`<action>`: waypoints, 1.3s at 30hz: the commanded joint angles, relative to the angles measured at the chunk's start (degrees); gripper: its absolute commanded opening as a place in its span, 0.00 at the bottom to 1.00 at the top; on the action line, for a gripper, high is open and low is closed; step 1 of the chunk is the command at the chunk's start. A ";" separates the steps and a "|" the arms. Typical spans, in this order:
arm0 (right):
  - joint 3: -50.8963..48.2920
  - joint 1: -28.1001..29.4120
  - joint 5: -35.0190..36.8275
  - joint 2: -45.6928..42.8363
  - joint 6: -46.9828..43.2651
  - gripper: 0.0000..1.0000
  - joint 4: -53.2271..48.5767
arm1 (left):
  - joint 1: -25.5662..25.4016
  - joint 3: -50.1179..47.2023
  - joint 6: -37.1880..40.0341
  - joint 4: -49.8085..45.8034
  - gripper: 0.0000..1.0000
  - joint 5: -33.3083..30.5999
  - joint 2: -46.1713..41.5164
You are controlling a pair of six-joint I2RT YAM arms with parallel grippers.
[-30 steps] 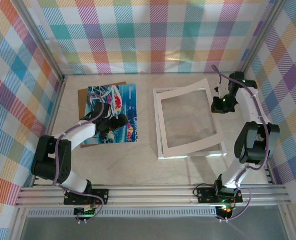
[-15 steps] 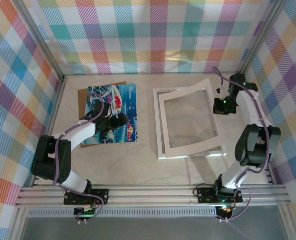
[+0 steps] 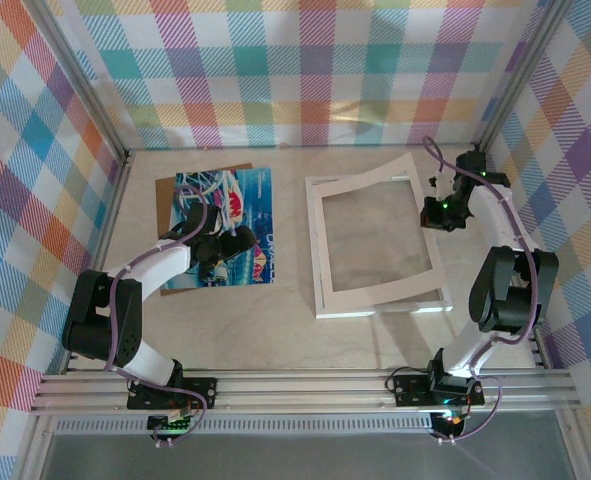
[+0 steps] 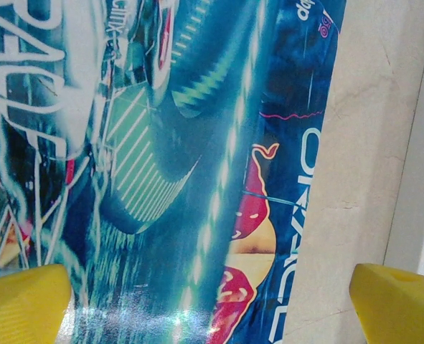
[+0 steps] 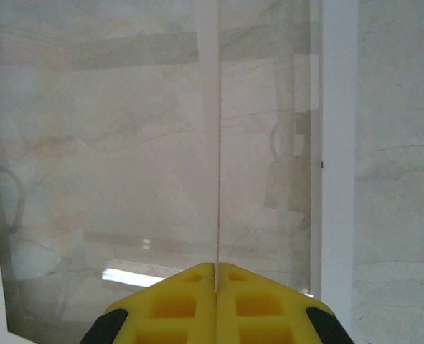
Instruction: Put the photo into the frame
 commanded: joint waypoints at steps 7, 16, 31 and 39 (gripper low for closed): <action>-1.58 -0.47 -6.56 0.74 3.12 0.00 2.56 | 0.64 0.66 0.54 -1.62 1.00 -0.47 -0.52; -4.38 -0.51 -8.77 0.63 5.08 0.02 4.46 | 0.68 0.48 0.56 -1.70 1.00 -0.55 -0.55; -2.81 -0.49 1.28 0.59 7.62 0.65 4.43 | 0.66 1.32 0.88 -1.86 1.00 -0.39 -0.03; -0.72 -0.45 15.50 -1.39 11.31 0.99 3.25 | 0.66 1.45 1.22 -1.78 1.00 -1.01 -0.38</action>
